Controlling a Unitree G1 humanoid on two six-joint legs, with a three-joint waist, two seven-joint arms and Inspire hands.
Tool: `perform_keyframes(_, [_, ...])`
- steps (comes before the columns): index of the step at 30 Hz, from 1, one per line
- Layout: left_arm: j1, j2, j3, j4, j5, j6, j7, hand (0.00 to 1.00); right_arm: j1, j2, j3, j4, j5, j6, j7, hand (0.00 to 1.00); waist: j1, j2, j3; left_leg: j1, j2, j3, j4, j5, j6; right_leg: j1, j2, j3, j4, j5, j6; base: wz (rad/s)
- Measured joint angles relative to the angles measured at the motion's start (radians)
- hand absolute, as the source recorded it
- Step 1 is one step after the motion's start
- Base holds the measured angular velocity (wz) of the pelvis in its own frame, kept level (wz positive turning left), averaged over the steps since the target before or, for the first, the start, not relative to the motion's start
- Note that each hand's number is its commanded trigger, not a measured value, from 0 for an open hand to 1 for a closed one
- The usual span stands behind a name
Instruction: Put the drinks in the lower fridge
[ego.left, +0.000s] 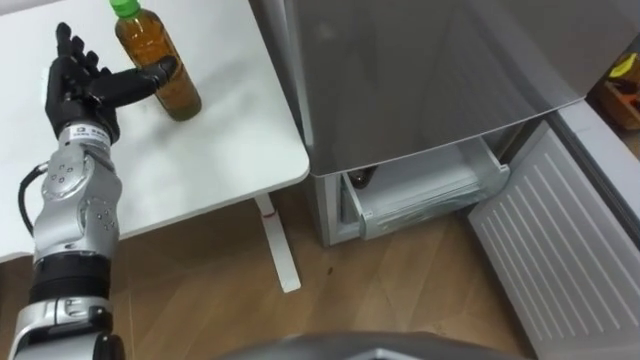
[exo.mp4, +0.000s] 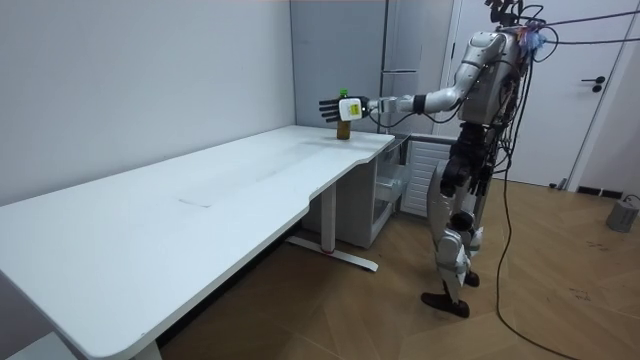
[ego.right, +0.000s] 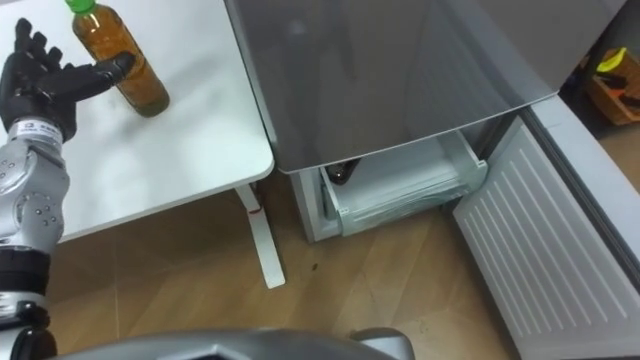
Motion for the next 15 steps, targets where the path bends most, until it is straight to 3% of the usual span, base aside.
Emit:
perform_keyframes(8, [-0.008, 0.002, 0.015, 0.000, 0.003, 0.017, 0.028, 0.00, 0.010, -0.003, -0.012, -0.006, 0.007, 0.019, 0.001, 0.00, 0.000, -0.002, -0.0005, 0.001, 0.000, 0.001, -0.002, 0.000, 0.000, -0.005, 0.001, 0.003, 0.000, 0.000, 0.000, -0.01])
perform_keyframes(15, [-0.020, 0.009, 0.015, 0.000, 0.009, 0.017, 0.061, 0.00, 0.006, -0.004, -0.027, -0.050, 0.009, 0.019, 0.002, 0.00, 0.002, -0.028, -0.0019, -0.009, 0.001, 0.013, 0.002, 0.001, 0.000, -0.023, 0.002, 0.016, 0.007, 0.000, 0.000, -0.05])
